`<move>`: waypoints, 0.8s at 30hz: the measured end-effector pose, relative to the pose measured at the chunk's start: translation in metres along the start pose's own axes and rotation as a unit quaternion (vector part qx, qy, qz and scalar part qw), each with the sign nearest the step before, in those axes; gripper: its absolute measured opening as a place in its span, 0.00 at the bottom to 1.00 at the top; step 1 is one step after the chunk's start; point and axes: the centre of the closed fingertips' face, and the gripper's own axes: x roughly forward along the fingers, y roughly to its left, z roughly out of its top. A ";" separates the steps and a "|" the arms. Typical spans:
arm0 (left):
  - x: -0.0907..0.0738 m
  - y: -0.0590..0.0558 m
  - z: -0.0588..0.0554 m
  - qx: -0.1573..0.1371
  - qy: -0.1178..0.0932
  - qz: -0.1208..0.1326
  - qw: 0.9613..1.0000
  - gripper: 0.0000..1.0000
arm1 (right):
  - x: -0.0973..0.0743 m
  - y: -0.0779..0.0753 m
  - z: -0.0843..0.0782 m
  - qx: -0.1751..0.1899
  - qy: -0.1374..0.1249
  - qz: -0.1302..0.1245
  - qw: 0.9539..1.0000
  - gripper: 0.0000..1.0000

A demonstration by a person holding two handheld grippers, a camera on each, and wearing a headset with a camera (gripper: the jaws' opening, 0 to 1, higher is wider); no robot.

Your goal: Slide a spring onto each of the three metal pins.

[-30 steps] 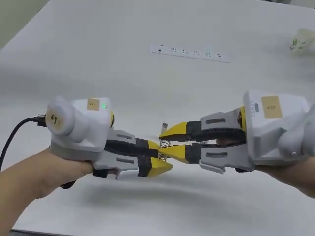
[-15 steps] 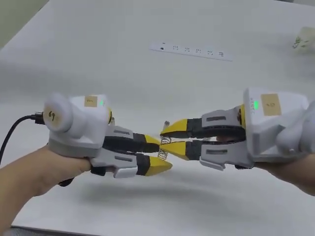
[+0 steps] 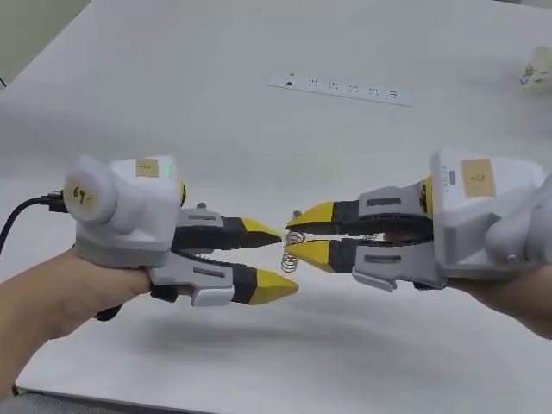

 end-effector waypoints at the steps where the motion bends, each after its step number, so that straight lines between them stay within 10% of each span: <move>1: -0.001 0.001 0.000 -0.001 -0.001 0.001 1.000 0.35 | 0.000 -0.001 0.000 -0.001 0.000 -0.001 1.000 0.07; 24: -0.043 0.015 -0.014 -0.005 0.011 0.043 0.999 0.56 | 0.000 -0.012 -0.009 -0.004 0.010 -0.021 1.000 0.07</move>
